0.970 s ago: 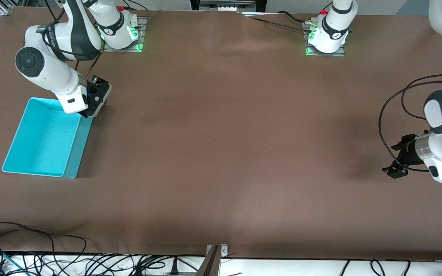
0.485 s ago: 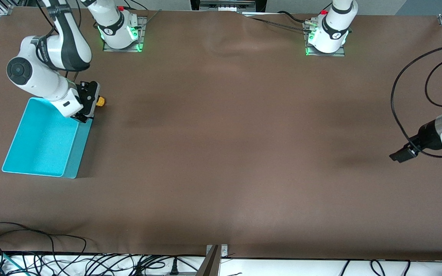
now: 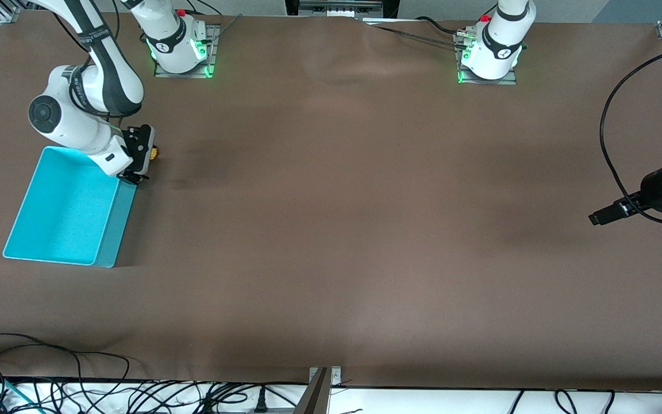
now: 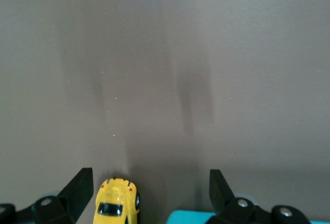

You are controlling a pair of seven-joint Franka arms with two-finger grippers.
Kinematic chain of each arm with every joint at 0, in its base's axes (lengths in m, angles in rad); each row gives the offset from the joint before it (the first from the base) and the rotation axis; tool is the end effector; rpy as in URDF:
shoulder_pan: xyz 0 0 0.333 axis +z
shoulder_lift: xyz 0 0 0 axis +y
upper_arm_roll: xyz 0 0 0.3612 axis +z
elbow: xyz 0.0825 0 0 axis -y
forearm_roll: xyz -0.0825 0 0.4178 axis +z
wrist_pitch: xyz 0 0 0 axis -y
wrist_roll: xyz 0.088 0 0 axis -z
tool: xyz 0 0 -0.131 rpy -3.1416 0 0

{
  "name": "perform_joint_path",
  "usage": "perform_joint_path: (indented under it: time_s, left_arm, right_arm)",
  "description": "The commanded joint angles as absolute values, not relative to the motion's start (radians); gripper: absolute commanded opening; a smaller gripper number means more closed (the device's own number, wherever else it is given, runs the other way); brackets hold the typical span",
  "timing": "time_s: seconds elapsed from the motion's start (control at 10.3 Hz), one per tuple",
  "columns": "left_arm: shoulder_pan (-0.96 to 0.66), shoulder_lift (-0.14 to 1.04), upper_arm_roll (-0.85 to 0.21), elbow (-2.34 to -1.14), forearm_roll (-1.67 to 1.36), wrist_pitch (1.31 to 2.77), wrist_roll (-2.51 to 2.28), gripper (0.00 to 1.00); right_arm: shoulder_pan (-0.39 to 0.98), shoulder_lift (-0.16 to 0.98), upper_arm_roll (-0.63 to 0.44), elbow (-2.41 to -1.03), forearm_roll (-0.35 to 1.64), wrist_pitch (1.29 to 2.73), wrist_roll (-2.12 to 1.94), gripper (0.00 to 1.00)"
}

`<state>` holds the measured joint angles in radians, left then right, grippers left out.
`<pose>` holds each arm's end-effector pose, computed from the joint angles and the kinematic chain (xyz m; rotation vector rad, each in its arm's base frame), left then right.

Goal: Wind up and store yellow beetle car
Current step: 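Close the right gripper on the yellow car beside the bin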

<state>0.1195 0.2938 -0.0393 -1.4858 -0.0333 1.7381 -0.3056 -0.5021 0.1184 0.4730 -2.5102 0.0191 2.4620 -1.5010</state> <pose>0.6897 0.0548 0.5146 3.0417 0.6063 -0.0713 0.4680 -0.0086 0.2208 -2.2281 -1.9888 0.0991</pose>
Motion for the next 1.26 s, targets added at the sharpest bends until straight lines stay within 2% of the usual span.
perform_joint_path:
  time_s: [0.0, 0.48, 1.16]
  left_arm:
    - [0.121, 0.293, -0.038, -1.496, -0.052, 1.721, -0.259, 1.0]
    - [0.121, 0.301, -0.038, -1.497, -0.058, 1.721, -0.261, 1.0]
    - [0.12, 0.31, -0.038, -1.497, -0.06, 1.721, -0.262, 1.0]
  right_arm:
    - [-0.531, 0.129, 0.468, -2.562, 0.009, 2.516, -1.572, 1.0]
    - [-0.578, 0.118, 0.419, -2.576, 0.009, 2.508, -1.768, 1.0]
    - [-0.597, 0.172, 0.35, -2.599, 0.009, 2.539, -1.847, 1.0]
